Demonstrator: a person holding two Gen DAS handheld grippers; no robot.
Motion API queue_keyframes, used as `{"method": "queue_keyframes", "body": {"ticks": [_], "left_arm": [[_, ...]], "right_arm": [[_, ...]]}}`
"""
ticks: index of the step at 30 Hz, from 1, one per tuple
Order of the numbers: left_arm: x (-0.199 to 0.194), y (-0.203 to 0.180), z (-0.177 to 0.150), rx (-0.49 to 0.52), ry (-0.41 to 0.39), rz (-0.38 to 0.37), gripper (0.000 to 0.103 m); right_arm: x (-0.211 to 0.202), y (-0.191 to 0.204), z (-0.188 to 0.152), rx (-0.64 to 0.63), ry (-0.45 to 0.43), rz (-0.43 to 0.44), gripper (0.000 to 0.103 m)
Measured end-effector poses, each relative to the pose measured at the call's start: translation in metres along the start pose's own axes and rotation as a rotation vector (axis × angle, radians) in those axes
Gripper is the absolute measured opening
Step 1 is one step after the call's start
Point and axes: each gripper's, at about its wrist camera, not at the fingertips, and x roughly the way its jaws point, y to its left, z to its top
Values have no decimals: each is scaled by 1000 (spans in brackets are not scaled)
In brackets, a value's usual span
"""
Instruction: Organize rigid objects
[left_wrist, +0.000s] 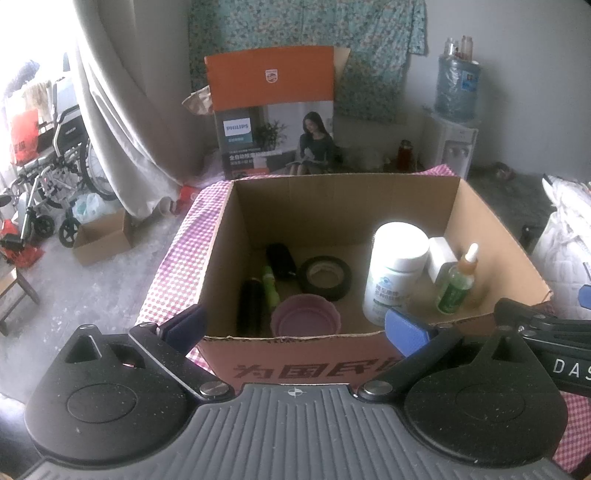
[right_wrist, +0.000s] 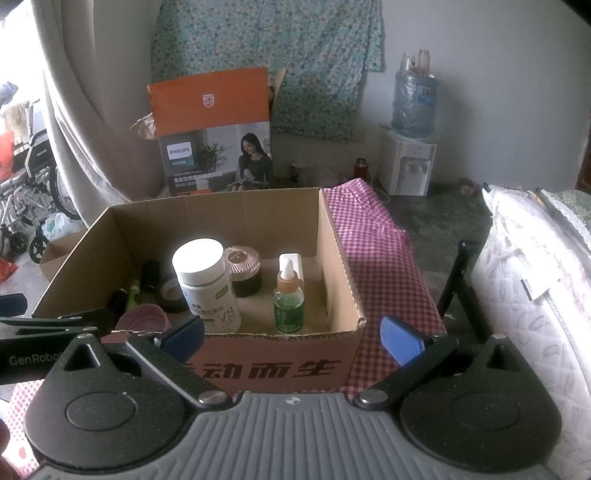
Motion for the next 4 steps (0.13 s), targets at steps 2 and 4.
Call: {"method": "queue_keyframes", "body": {"ticks": [2, 4], "left_arm": [[1, -1, -1, 0, 2, 1, 103], [1, -2, -2, -1, 3, 1, 103]], "right_arm": [[0, 0, 0, -1, -1, -1, 103], [0, 0, 0, 0, 0, 0, 103]]}}
